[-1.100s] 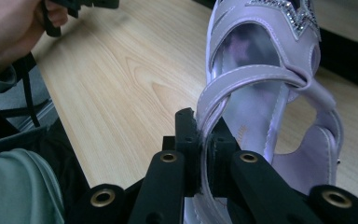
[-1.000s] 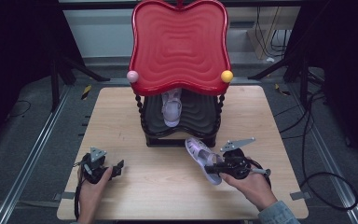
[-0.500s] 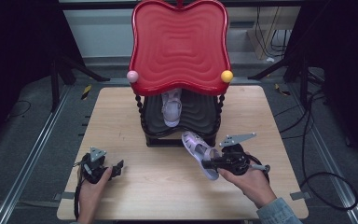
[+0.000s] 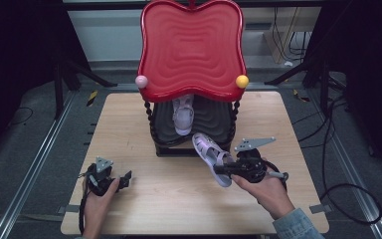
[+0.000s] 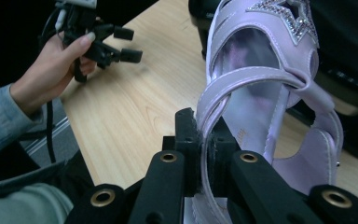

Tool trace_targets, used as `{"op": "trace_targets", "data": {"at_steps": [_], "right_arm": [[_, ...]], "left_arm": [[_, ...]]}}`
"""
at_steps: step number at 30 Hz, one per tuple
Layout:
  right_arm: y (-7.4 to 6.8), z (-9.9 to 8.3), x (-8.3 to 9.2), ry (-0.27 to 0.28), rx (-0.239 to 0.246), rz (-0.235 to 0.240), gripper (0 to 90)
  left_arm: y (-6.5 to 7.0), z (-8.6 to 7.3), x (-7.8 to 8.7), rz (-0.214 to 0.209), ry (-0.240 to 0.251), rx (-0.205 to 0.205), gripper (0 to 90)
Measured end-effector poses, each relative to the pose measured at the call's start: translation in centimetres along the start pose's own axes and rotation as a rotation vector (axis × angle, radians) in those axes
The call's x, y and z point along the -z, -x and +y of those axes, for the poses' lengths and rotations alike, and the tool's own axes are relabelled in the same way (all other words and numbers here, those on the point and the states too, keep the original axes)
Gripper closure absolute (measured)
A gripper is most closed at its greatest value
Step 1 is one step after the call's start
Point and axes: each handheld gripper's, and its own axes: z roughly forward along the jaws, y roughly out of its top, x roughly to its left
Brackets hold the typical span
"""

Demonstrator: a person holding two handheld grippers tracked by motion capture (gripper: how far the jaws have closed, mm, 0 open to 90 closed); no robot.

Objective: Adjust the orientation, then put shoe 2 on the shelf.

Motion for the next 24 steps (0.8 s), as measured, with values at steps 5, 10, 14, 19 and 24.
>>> {"op": "trace_targets", "data": {"at_steps": [5, 10, 14, 19, 24], "right_arm": [[-0.1, 0.8, 0.1, 0.033, -0.004, -0.015, 86.3], [-0.2, 1.4, 0.0, 0.064, -0.009, -0.034, 86.3], [-0.4, 1.6, -0.1, 0.094, -0.012, -0.054, 86.3], [-0.7, 2.0, -0.2, 0.136, -0.016, -0.093, 86.2], [-0.7, 2.1, -0.3, 0.164, -0.025, -0.116, 86.2]], "left_arm": [[0.1, 0.0, 0.1, 0.002, -0.001, -0.001, 8.7], [0.0, 0.0, 0.1, 0.0, 0.004, 0.004, 8.7], [0.1, 0.0, 0.1, 0.0, 0.004, 0.001, 8.7], [0.0, 0.0, 0.1, 0.002, 0.002, 0.001, 8.7], [0.0, 0.0, 0.1, 0.001, 0.002, 0.001, 8.7]]}}
